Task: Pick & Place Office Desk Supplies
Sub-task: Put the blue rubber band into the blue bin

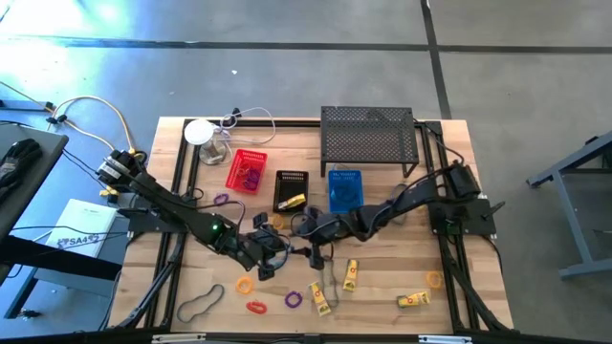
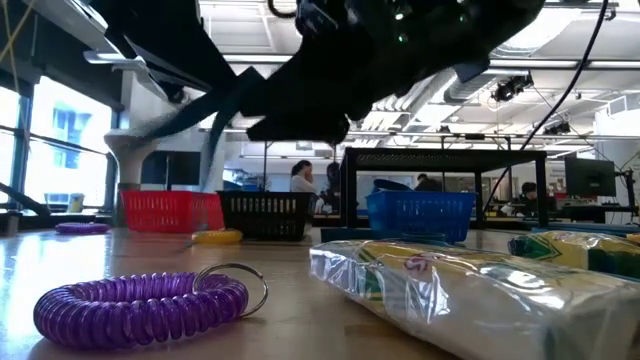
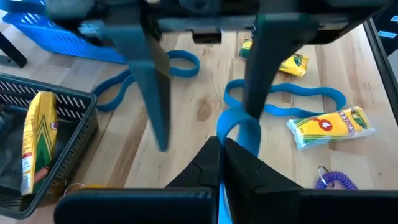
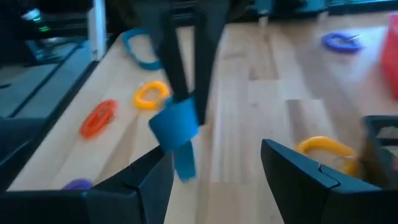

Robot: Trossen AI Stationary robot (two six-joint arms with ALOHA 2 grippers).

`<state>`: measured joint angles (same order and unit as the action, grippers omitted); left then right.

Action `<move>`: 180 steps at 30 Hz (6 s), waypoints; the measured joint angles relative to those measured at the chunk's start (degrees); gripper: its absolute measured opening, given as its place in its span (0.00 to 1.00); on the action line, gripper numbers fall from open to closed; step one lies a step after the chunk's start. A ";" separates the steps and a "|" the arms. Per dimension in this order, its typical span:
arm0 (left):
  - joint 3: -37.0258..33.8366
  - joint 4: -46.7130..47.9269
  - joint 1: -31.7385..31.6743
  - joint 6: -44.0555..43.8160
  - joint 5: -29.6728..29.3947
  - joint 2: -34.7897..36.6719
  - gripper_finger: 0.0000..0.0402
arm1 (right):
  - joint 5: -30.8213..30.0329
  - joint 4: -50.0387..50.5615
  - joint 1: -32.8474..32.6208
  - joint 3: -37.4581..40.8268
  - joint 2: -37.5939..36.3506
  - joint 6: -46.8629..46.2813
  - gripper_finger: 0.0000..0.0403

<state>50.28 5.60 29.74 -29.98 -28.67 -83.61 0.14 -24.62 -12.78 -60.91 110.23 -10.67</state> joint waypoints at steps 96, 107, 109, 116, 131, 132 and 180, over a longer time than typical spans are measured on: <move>0.07 -2.01 -0.84 17.86 -0.22 0.33 0.01 | -25.28 5.09 -9.88 0.01 -4.43 6.64 0.01; 0.04 -1.54 2.68 19.12 -3.82 0.28 0.26 | -27.96 10.01 -9.26 0.05 -6.02 8.60 0.01; 0.04 -1.35 3.33 18.00 -3.82 0.28 0.30 | -31.56 12.32 -9.42 -0.04 -7.57 7.84 0.01; 0.02 -0.19 5.34 15.01 -3.54 0.28 0.34 | -44.10 24.26 -11.46 0.08 -14.73 5.44 0.01; -0.02 2.34 10.95 8.48 2.78 0.26 0.34 | -59.14 39.05 -5.42 0.01 -17.15 -5.68 0.01; -0.02 2.34 11.17 8.47 2.78 0.26 0.34 | -58.62 40.79 -4.68 0.01 -17.13 -7.73 0.01; -0.22 3.02 10.49 9.60 2.54 0.15 0.34 | -23.54 54.32 13.16 0.01 -13.94 -41.75 0.23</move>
<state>50.06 8.62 40.23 -20.38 -26.13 -83.46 -23.40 29.71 0.38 -60.90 96.29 -52.42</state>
